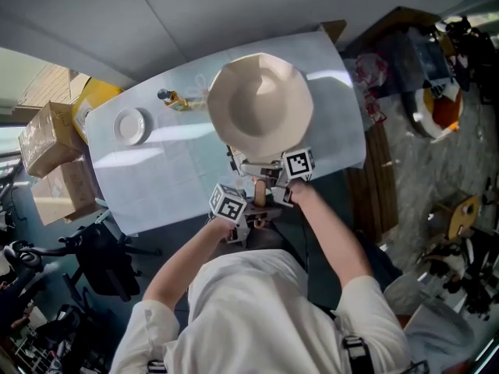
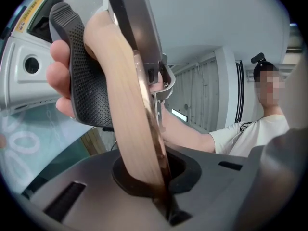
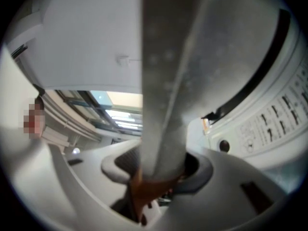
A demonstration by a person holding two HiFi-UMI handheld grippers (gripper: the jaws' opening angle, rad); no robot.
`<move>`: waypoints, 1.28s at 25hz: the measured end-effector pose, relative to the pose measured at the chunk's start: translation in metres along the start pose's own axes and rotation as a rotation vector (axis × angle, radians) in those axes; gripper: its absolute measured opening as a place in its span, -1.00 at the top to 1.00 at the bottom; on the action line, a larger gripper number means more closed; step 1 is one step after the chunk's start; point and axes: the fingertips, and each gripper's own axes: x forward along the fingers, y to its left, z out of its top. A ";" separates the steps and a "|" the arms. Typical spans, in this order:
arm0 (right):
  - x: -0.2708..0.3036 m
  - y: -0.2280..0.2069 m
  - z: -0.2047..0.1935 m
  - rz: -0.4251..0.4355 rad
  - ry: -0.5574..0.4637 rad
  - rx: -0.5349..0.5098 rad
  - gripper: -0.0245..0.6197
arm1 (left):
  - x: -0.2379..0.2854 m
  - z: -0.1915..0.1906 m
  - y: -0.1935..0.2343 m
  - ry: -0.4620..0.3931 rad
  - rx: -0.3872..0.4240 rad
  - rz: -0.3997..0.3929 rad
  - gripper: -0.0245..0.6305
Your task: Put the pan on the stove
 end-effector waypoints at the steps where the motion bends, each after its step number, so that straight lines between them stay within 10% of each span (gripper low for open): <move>1: 0.001 -0.002 0.000 0.005 -0.007 0.008 0.30 | -0.001 -0.002 0.003 0.007 -0.014 -0.004 0.85; 14: 0.000 0.001 0.001 0.071 -0.050 0.050 0.18 | -0.006 0.008 -0.008 0.000 -0.055 -0.113 0.51; 32: -0.029 -0.019 0.007 -0.044 -0.109 0.063 0.04 | -0.044 0.028 0.010 -0.107 -0.061 0.007 0.10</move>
